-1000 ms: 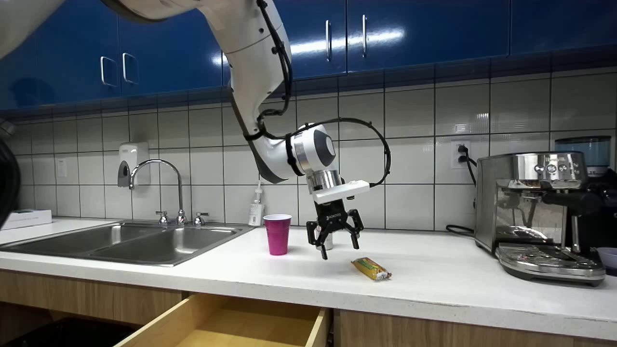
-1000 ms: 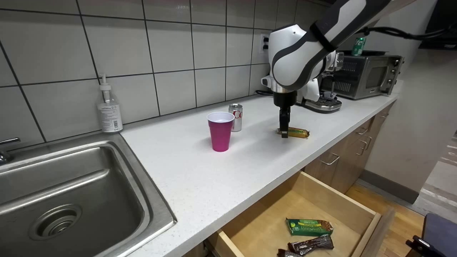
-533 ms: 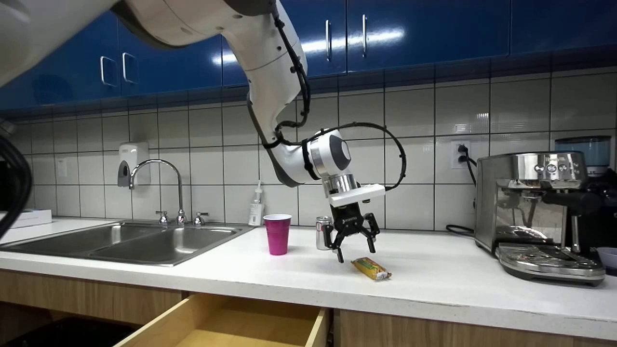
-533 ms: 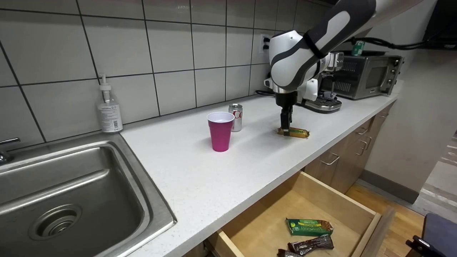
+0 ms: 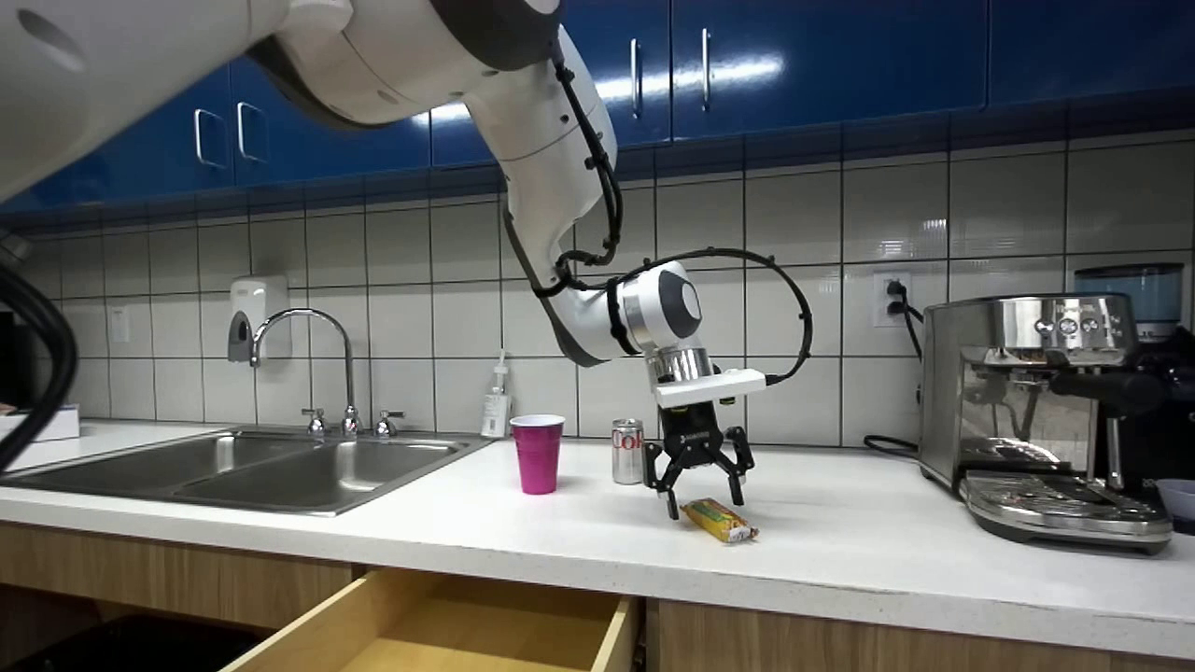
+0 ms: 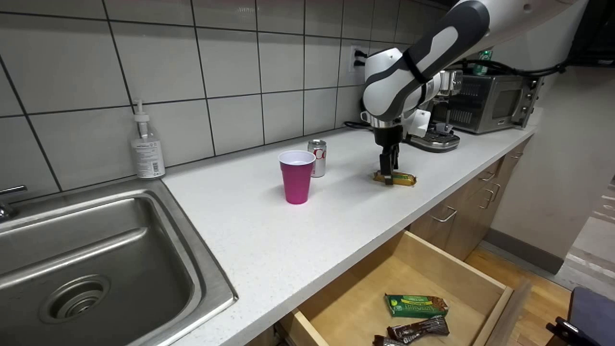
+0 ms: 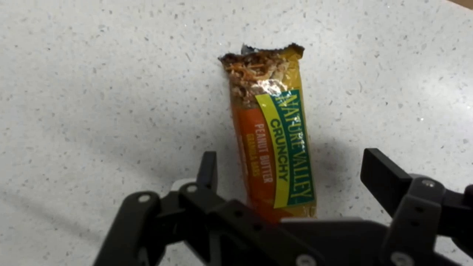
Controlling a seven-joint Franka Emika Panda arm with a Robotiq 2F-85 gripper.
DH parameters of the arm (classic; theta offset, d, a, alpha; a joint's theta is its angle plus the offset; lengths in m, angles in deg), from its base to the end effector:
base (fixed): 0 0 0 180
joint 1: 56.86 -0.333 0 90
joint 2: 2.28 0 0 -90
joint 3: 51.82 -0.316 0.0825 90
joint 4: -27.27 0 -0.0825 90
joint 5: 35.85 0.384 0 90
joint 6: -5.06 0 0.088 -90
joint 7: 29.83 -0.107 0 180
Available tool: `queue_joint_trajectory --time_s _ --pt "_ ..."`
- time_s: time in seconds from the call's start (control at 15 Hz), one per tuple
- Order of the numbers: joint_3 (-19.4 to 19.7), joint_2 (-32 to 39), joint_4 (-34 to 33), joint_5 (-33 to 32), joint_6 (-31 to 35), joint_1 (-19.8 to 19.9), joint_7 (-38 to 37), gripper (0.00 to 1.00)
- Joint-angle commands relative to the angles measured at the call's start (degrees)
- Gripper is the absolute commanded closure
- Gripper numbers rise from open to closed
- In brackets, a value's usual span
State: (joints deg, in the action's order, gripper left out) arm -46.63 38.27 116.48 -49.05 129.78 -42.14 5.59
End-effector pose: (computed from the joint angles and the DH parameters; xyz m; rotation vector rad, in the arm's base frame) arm 0.6538 -0.2367 0.2259 2.8855 0.6301 -0.2820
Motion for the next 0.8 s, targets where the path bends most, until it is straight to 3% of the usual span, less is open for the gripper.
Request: queue_joint_trajectory --time_s 0.0,0.13,0.2,0.27,0.73 --pt "-0.95 2.24 -4.60 1.75 -3.66 1.42 1.32 0.00" --pt "-0.97 2.74 -5.44 1.96 -4.33 1.55 1.32 0.00" --pt "-0.99 2.97 -5.88 2.07 -4.68 1.60 1.29 0.08" --pt "-1.10 3.15 -6.21 2.20 -4.80 1.74 1.59 0.28" --pt "-1.14 3.44 -7.07 2.00 -5.40 1.89 2.25 0.82"
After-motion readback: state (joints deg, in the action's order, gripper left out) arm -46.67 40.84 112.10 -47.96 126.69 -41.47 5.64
